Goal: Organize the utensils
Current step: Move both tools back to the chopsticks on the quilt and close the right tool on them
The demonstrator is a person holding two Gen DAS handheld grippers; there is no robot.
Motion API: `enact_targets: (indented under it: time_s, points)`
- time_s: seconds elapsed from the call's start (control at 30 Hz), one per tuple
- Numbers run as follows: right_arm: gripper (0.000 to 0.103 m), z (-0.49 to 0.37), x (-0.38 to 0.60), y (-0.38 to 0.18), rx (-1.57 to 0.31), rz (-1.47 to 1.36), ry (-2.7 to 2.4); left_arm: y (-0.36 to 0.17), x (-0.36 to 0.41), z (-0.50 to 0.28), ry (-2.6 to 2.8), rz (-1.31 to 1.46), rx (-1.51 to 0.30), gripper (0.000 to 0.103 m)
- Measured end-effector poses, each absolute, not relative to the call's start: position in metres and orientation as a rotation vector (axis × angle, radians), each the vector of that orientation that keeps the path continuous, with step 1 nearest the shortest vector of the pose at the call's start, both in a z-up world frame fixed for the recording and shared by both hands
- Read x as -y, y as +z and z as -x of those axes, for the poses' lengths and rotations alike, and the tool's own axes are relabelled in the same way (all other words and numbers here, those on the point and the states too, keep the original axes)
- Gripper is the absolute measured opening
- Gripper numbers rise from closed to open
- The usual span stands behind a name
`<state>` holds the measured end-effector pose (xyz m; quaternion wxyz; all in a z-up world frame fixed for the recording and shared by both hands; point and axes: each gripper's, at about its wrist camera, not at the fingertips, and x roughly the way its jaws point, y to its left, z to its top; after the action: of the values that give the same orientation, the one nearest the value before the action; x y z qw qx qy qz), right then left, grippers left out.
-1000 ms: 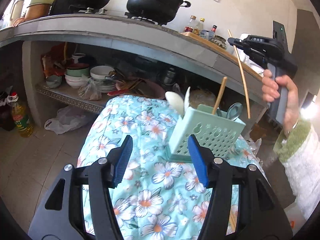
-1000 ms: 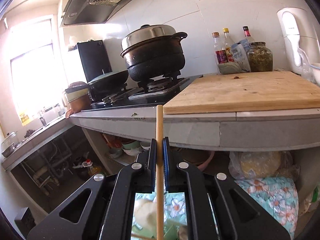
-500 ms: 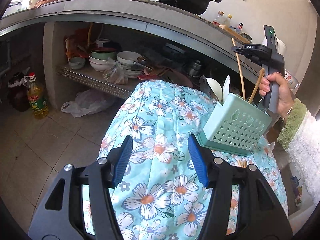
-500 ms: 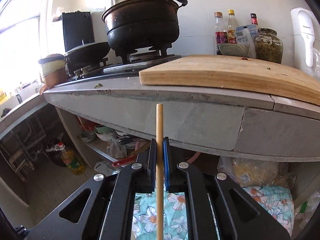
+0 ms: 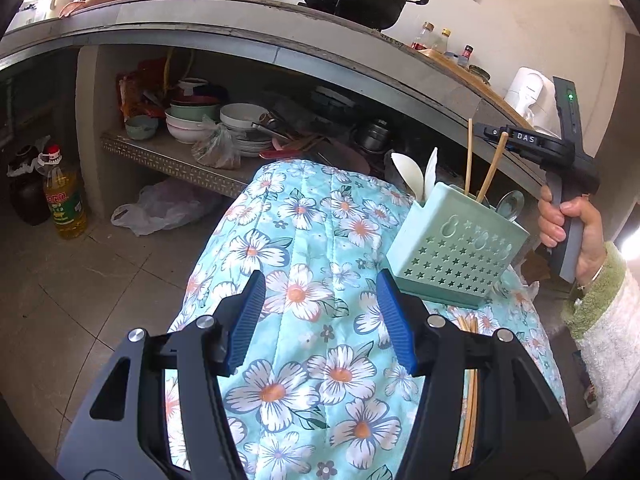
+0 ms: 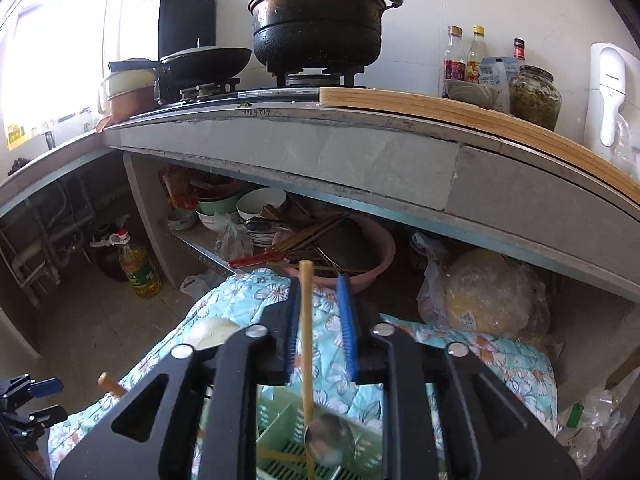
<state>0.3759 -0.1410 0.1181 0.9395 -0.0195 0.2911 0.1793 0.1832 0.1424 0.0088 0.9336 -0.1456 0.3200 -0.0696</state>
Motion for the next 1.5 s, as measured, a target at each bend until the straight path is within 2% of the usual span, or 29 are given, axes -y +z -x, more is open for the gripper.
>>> enact_targets:
  time_s: [0.03,0.17,0.3,0.4,0.57,0.7,0.97,1.03,1.1,1.5]
  points:
    - [0.038,-0.366,0.149,0.121,-0.590,0.011,0.365,0.010,-0.140,-0.182,-0.151,0.297,-0.654,0.055]
    - [0.042,-0.316,0.182,0.129,-0.580,-0.115,0.373,0.010,-0.128,-0.178,-0.193,0.287,-0.657,0.055]
    - [0.045,-0.261,0.214,0.112,-0.636,-0.255,0.409,0.002,-0.109,-0.173,-0.260,0.266,-0.695,0.055]
    - [0.045,-0.225,0.229,0.074,-0.778,-0.373,0.441,-0.009,-0.088,-0.169,-0.331,0.237,-0.737,0.055]
    - [0.045,-0.180,0.236,-0.025,-1.085,-0.599,0.417,-0.034,-0.051,-0.161,-0.450,0.199,-0.826,0.055]
    - [0.044,-0.156,0.226,-0.072,-1.179,-0.685,0.405,-0.055,-0.028,-0.156,-0.496,0.163,-0.903,0.055]
    - [0.025,-0.159,0.210,-0.091,-1.184,-0.683,0.409,-0.076,-0.005,-0.149,-0.528,0.131,-0.976,0.055]
    - [0.013,-0.161,0.212,-0.095,-1.177,-0.720,0.418,-0.076,-0.003,-0.147,-0.529,0.128,-0.977,0.055]
    - [0.009,-0.161,0.218,-0.101,-1.178,-0.768,0.425,-0.075,-0.001,-0.147,-0.533,0.125,-0.978,0.055]
    - [0.008,-0.152,0.241,-0.111,-1.177,-0.903,0.472,-0.073,0.014,-0.148,-0.556,0.128,-1.003,0.054]
